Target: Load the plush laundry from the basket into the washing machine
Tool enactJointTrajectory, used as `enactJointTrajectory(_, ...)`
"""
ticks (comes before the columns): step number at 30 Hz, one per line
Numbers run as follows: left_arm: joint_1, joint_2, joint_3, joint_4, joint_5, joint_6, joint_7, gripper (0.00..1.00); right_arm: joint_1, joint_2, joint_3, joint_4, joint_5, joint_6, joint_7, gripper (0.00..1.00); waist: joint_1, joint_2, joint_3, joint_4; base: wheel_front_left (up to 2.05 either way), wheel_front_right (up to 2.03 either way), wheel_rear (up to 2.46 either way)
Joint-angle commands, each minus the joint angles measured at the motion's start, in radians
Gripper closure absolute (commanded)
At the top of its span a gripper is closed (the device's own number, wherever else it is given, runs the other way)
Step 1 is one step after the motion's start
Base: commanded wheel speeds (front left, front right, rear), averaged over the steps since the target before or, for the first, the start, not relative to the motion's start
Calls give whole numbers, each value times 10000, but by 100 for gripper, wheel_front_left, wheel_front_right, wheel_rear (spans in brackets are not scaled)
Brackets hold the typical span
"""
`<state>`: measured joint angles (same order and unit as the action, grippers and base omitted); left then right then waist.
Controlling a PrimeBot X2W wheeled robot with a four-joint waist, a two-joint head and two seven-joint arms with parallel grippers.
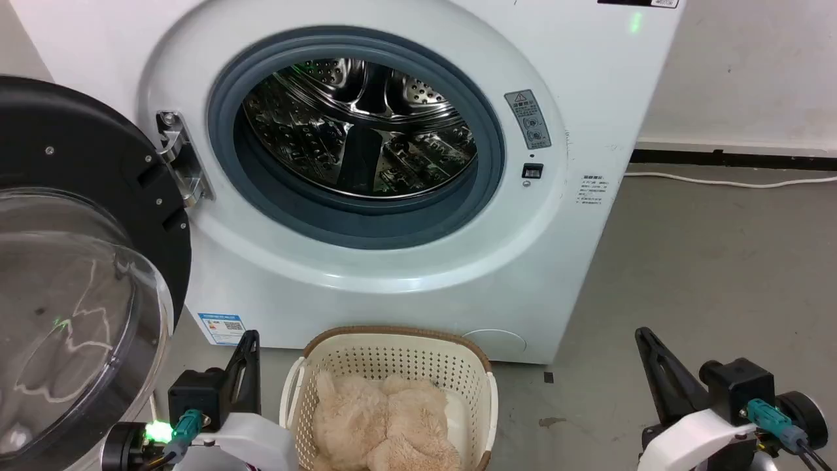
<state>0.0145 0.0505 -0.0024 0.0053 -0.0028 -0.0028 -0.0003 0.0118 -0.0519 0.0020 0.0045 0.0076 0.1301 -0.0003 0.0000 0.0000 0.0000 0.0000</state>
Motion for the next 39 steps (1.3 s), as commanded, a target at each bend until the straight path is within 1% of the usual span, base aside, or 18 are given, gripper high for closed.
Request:
enactJointTrajectory(1,-145,-3,24,-53,28,28,3,100,-118,17,-20,-45,-76,6,3,100,0,0,0,0,0,0,0)
enactJointTrajectory(33,-145,-3,24,-53,28,28,3,100,-118,17,-20,-45,-76,6,3,100,0,0,0,0,0,0,0)
enactJointTrajectory(34,3,0,-3,1,-1,0,-2,0,1,0,3,2,6,0,-1,0,0,0,0,0,0,0,0)
enactJointTrajectory(39,1,2,-90,8,-42,12,-65,0,37,-1,-34,1,115,0,-64,0,0,0,7,-6,0,0,0)
